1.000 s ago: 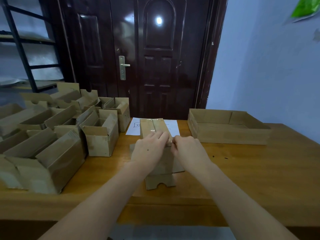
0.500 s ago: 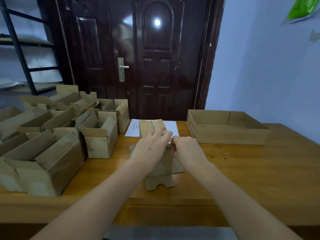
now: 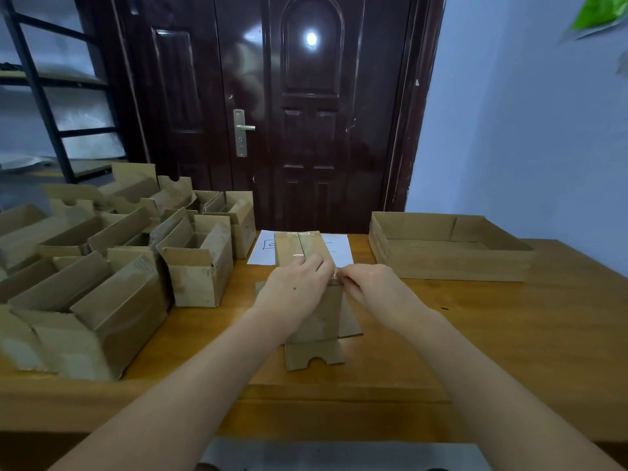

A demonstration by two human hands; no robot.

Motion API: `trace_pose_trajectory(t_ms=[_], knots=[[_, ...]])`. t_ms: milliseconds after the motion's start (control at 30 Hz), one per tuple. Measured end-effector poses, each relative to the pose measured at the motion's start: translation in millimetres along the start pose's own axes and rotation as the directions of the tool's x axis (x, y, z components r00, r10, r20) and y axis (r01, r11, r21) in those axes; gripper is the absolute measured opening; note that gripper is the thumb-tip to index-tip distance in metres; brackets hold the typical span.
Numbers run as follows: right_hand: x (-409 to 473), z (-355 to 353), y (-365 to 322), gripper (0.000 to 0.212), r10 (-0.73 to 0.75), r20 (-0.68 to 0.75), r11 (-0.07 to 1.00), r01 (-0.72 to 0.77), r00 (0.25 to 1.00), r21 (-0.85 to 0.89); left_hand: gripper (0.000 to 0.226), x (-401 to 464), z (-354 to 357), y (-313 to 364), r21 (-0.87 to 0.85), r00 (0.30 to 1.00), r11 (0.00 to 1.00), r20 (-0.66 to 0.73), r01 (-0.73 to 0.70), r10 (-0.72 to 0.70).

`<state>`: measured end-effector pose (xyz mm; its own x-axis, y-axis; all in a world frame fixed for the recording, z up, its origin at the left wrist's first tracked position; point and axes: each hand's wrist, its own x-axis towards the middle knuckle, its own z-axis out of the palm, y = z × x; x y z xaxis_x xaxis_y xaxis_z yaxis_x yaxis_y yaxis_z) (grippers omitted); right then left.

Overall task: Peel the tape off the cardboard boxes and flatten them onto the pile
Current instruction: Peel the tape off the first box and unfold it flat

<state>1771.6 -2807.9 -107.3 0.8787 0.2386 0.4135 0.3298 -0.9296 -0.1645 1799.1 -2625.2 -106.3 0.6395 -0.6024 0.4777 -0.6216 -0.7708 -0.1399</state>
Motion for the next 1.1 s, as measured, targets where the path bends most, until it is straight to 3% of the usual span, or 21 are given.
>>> trace_pose_trajectory(t_ms=[133, 233, 400, 567, 800, 900, 1100], knots=[[-14, 2, 1, 0.035, 0.151, -0.008, 0.963, -0.145, 0.989, 0.225, 0.038, 1, -4, 2, 0.011, 1.0, 1.0, 0.014, 0.009, -0.009], [-16, 5, -1, 0.034, 0.2, 0.063, 0.965, -0.207, 0.978, 0.16, 0.045, 1, -5, 3, 0.004, 1.0, 1.0, 0.029, 0.01, -0.01], [-12, 0, -3, 0.021, 0.209, 0.035, 0.977, -0.21, 0.977, 0.037, 0.048, -1, -5, 3, 0.01, 1.0, 1.0, 0.031, 0.005, -0.006], [-8, -4, -2, 0.012, 0.248, 0.054, 0.96, -0.253, 0.967, 0.117, 0.05, -2, -1, 0, -0.006, 1.0, 1.0, 0.025, 0.0, 0.0], [-5, -6, -3, 0.018, 0.242, 0.103, 0.945, -0.259, 0.965, 0.201, 0.045, -2, 1, -5, -0.037, 1.0, 0.999, -0.008, -0.019, 0.018], [-5, -6, -4, 0.015, 0.268, 0.116, 0.929, -0.289, 0.956, 0.23, 0.029, 3, -1, -6, -0.101, 0.999, 0.995, -0.03, -0.015, 0.012], [-4, -7, -4, 0.009, 0.285, 0.138, 0.911, -0.313, 0.949, 0.268, 0.029, 13, -12, -12, -0.17, 0.999, 0.985, 0.028, -0.03, 0.036]])
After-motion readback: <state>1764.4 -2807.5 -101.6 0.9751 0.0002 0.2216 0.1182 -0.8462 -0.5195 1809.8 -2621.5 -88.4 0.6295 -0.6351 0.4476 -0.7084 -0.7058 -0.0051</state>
